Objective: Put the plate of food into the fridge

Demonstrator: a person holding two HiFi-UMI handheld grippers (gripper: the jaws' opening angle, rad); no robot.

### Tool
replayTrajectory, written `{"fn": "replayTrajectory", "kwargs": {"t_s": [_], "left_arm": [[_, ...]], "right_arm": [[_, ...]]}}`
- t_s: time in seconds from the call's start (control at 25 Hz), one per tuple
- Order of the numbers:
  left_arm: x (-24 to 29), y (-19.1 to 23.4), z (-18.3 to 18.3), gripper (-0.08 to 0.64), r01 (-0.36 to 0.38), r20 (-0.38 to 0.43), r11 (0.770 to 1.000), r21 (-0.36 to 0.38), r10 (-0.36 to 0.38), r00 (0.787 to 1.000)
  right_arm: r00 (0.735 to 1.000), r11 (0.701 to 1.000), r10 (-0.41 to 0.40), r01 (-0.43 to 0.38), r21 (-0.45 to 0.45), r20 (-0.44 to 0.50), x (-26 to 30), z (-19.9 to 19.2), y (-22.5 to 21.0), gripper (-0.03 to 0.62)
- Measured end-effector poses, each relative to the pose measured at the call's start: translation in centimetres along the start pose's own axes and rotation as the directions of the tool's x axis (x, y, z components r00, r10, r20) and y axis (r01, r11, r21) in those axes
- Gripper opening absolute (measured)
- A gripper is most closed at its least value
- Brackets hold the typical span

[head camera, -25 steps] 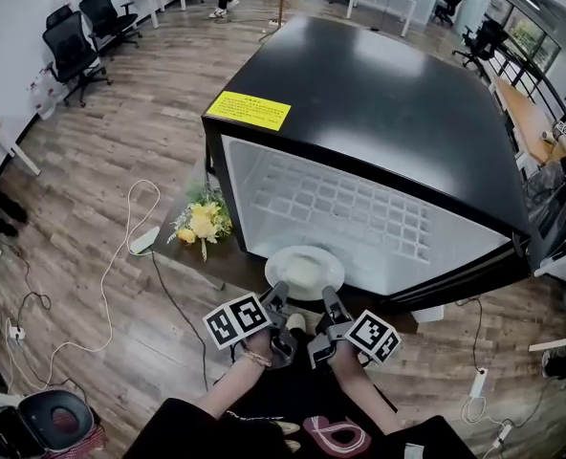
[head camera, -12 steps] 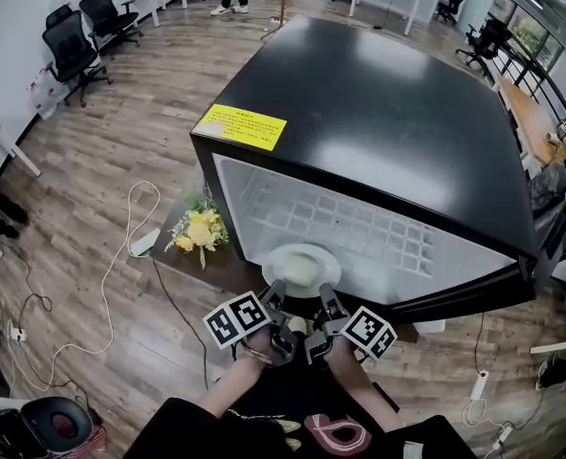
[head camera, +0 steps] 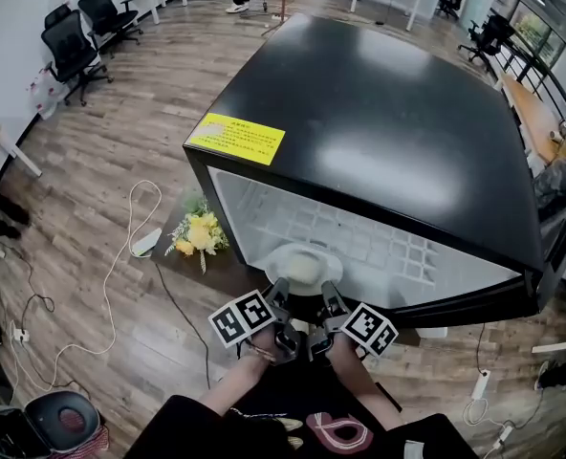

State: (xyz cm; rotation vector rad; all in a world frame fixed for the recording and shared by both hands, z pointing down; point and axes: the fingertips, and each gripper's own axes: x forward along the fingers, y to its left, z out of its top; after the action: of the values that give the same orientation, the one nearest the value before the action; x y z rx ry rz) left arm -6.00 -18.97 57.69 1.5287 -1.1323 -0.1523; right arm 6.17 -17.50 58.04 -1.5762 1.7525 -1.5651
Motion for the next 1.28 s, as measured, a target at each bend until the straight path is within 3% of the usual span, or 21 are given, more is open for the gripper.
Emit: {"fn": "replayTrajectory", "kwargs": {"t_s": [0.36,0.56,0.72,1.28], "left_arm": [[1.3,0.0,0.7,0.060,-0.017,0.012,1.000,0.020,0.016,1.000],[1.8,-0.6,1.1,0.061,-0.026,0.013,0.996,0.081,0.025,1.000],[2.4,-0.5,1.4,0.061,-0.030,0.012,0.998,0.053,0.030,0.999],[4.3,-0.6,2.0,0.074,-0.058,0.013,0.994,0.091,0.057,0.998]], "right_arm": [[1.000,0.998,-0.026,0.026,-0.054,-0.006,1.4,0.7,-0.3,0.063],[0.999,0.996,-0.045,0.044,-0.074,-0.011,1.9,1.2,-0.5,0.072],[0.999,0.995,-0.052,0.051,-0.090,-0.012,2.5,1.7,-0.4,0.072],[0.991,0.980,-0.134,0.129,-0.152,-0.024,4.0,3.2,-0.7,0.078]]}}
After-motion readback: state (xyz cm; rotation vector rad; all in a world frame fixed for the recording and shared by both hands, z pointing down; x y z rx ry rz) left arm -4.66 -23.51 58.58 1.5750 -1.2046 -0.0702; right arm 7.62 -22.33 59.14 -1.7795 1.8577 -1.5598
